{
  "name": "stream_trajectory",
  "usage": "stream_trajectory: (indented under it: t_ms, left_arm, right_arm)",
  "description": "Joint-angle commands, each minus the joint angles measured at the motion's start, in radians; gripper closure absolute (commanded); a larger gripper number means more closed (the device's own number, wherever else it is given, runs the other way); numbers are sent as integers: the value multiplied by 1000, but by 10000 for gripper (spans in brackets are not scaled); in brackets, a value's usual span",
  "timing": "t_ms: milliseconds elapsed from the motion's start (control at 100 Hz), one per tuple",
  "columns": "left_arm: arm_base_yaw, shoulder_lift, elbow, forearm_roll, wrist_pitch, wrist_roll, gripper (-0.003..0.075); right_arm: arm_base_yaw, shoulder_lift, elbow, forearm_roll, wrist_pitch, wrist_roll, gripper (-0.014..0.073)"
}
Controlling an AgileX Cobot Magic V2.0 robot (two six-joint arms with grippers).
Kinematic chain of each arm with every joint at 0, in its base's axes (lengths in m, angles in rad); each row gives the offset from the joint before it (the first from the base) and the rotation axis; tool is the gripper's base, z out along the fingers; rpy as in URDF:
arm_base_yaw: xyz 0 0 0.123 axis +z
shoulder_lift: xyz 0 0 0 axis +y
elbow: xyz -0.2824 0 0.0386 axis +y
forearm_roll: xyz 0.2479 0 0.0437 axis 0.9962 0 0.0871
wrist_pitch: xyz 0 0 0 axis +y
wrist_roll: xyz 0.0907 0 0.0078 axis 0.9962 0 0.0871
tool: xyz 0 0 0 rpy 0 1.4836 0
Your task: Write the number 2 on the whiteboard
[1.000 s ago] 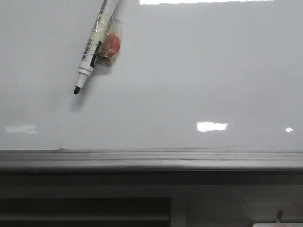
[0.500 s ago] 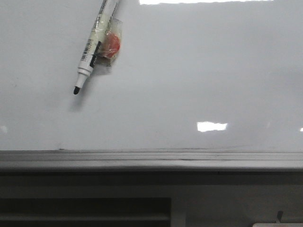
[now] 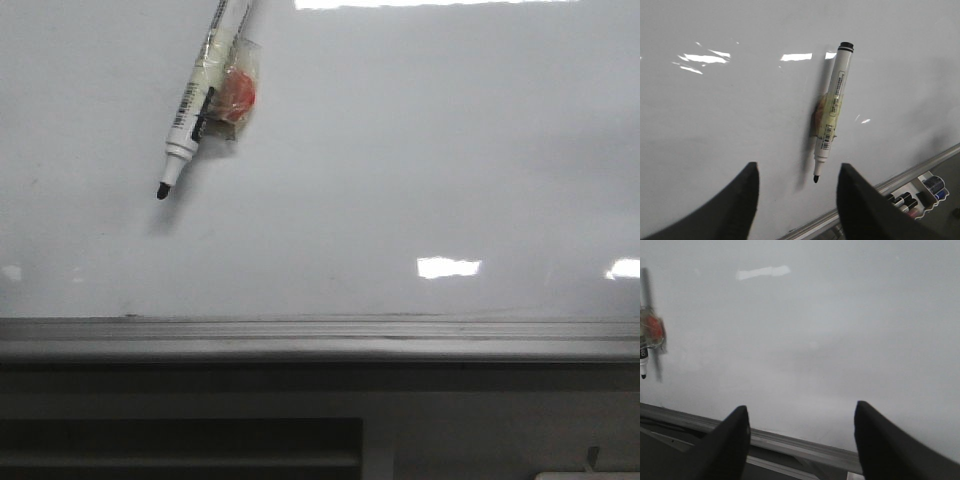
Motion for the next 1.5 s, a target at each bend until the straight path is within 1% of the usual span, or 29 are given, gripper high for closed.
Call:
stream_trajectory:
  t_ms: [0, 170, 260, 480, 680, 740, 790, 830, 850, 860, 900, 930, 990, 1090, 1150, 1200, 1240, 1270, 1280, 1360, 1400, 1490]
  left_arm:
    - [-75, 79, -41, -53, -131, 38, 277]
    - [-216, 240, -90, -49, -257, 86, 331]
    - [-262, 337, -119, -49, -307, 99, 336]
    - [-269, 514, -179, -28, -364, 99, 336]
    - [-269, 571, -218, -19, -381, 99, 343]
    - [-269, 582, -219, -13, -390, 99, 383]
    - [-269, 588, -219, -13, -392, 99, 449]
    - [-269, 588, -219, -13, -392, 99, 526]
    - [-269, 588, -219, -13, -392, 99, 584]
    - [-269, 588, -219, -13, -392, 99, 584]
    - [-269, 586, -219, -13, -392, 99, 690]
    - [-269, 586, -219, -10, -392, 99, 743]
    - [-269, 582, -219, -10, -390, 99, 740]
    - [-269, 567, -219, 13, -358, 99, 740]
    - [-273, 546, -225, 69, -295, 100, 741]
    - [-282, 532, -237, 128, -225, 101, 741]
    - [-298, 523, -251, 172, -166, 112, 741]
    - [-306, 518, -257, 180, -127, 130, 741]
    - [-311, 517, -262, 180, -110, 143, 741]
    - [-347, 516, -290, 180, -14, 209, 741]
    - [-361, 518, -305, 180, 13, 237, 741]
    - [-396, 523, -324, 180, 53, 281, 741]
  right_arm:
    - [2, 13, -37, 18, -61, -13, 146]
    - [2, 13, -37, 33, -72, -13, 149]
    - [2, 13, -37, 34, -72, -13, 149]
    - [2, 13, -37, 34, -72, -13, 149]
    - [2, 13, -37, 34, -72, -13, 149]
    - [2, 13, -37, 34, -72, -13, 149]
    - [2, 13, -37, 34, -72, -13, 149]
    - [2, 13, -37, 34, -72, -13, 149]
    - [2, 13, -37, 34, -72, -13, 149]
    - [2, 13, -37, 34, -72, -13, 149]
    - [2, 13, -37, 34, -71, -13, 149]
    - [2, 13, -37, 34, -69, -13, 149]
    - [2, 13, -37, 34, -69, -13, 149]
    - [3, 13, -37, 56, -55, -13, 149]
    - [7, 18, -38, 82, -39, -29, 149]
    - [12, 31, -46, 124, -11, -85, 149]
    - [18, 51, -59, 182, 30, -140, 149]
    - [23, 69, -70, 210, 48, -172, 149]
    - [26, 79, -77, 229, 60, -204, 149]
    - [41, 144, -119, 342, 141, -326, 149]
    - [45, 188, -149, 381, 190, -384, 149]
    - [50, 284, -224, 462, 294, -470, 149]
